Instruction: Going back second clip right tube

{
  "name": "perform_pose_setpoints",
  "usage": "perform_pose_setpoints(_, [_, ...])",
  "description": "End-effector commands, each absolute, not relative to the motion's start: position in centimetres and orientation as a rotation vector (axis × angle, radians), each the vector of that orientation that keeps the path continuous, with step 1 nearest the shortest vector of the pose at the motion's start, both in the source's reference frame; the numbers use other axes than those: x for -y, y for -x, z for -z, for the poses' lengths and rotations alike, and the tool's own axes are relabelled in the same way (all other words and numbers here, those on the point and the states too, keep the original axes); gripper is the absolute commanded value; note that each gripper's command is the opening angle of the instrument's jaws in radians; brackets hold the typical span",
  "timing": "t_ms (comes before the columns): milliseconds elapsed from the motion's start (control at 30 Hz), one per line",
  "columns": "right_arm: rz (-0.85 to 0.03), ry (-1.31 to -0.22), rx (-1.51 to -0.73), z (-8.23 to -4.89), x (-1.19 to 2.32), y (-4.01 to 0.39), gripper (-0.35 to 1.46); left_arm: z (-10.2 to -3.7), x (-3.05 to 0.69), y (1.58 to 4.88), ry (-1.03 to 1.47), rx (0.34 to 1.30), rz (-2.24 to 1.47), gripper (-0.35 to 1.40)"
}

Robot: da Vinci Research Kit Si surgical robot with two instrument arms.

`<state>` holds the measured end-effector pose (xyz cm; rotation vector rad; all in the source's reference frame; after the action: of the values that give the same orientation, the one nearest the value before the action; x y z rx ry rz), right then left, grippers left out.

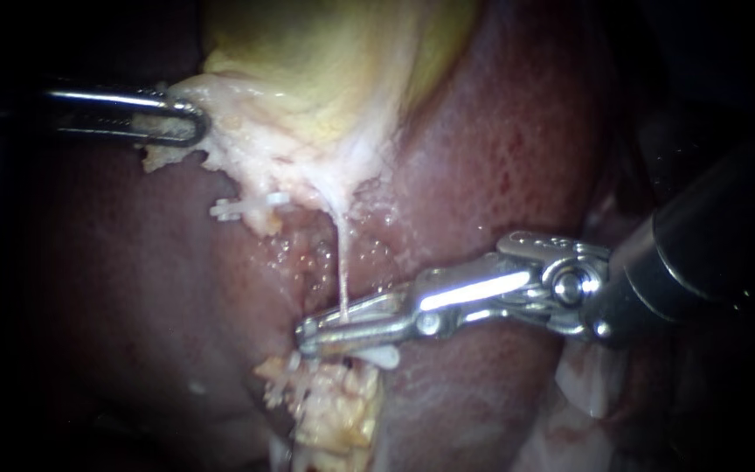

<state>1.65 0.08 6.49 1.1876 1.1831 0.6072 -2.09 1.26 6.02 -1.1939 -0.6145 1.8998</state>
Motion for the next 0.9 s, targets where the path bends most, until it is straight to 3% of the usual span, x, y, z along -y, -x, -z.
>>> perform_pose_setpoints(33, [-0.607,-1.188,-1.183,-6.49,-0.07,-1.65,-0.32,-6.02,-1.26,2.09,1.194,0.615,-1.899,-0.35])
perform_pose_setpoints(133, [-0.611,-1.183,-1.184,-6.5,-0.08,-1.69,0.05,-6.01,-1.26,2.09,1.194,0.615,-1.899,-0.35])
perform_pose_setpoints(267, [-0.621,-1.172,-1.187,-6.52,-0.06,-1.73,0.3,-6.01,-1.25,2.09,1.194,0.616,-1.899,-0.35])
perform_pose_setpoints(467, [-0.643,-1.118,-1.207,-6.53,-0.06,-1.75,0.43,-6.01,-1.25,2.09,1.194,0.615,-1.9,-0.35])
perform_pose_setpoints(533, [-0.621,-1.074,-1.23,-6.54,-0.05,-1.76,0.45,-6.02,-1.24,2.09,1.194,0.615,-1.9,-0.35])
perform_pose_setpoints(900, [-0.705,-0.834,-1.281,-6.78,0.09,-1.75,0.49,-6.03,-1.23,2.09,1.192,0.617,-1.896,-0.35])
